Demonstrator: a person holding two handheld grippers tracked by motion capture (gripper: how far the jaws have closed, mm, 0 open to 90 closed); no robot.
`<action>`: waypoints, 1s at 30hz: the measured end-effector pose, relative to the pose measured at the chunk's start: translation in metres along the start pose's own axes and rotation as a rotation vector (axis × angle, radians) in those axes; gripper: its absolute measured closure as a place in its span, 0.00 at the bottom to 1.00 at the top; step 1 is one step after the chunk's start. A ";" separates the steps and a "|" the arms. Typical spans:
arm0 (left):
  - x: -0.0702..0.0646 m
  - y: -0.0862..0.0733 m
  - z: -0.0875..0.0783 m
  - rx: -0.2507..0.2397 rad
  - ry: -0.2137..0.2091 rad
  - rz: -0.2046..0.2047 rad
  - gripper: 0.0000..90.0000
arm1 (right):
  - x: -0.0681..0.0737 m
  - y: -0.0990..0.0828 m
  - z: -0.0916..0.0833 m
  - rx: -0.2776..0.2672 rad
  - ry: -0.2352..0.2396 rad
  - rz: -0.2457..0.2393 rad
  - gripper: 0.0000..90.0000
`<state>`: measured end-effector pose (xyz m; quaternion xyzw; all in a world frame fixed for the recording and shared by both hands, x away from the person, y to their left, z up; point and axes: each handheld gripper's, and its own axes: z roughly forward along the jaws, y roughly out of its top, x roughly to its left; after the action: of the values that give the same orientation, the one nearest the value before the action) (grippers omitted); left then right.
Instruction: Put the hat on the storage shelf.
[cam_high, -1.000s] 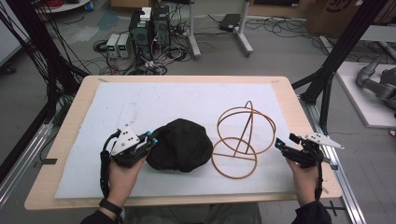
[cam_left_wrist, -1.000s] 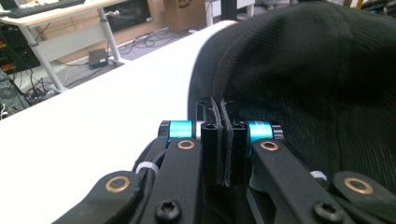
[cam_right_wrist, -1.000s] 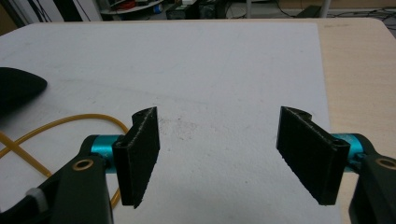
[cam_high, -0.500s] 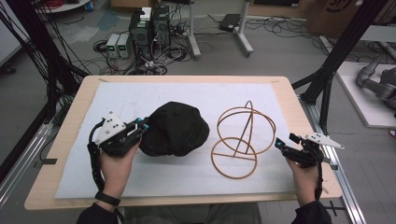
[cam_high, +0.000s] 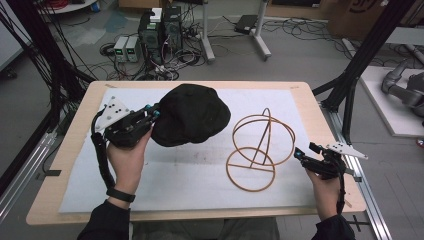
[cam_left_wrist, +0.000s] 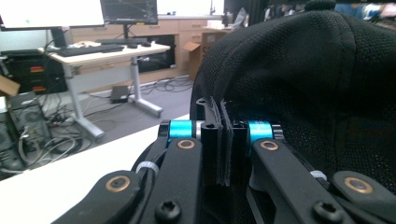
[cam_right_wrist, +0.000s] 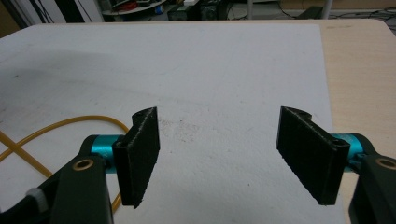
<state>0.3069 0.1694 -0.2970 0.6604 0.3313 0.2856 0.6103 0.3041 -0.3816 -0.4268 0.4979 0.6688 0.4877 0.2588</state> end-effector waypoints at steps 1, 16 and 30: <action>-0.001 0.002 0.002 -0.004 -0.005 -0.002 0.98 | 0.000 0.000 0.000 0.000 0.000 0.000 0.33; -0.025 0.035 0.031 -0.076 -0.127 -0.051 0.97 | -0.001 -0.001 0.000 0.002 0.001 0.010 0.33; -0.044 0.039 0.048 -0.127 -0.264 -0.143 0.97 | -0.003 -0.001 -0.002 -0.004 -0.002 0.008 0.33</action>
<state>0.3211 0.1038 -0.2618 0.6271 0.2757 0.1725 0.7078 0.3031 -0.3851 -0.4271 0.5005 0.6656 0.4896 0.2586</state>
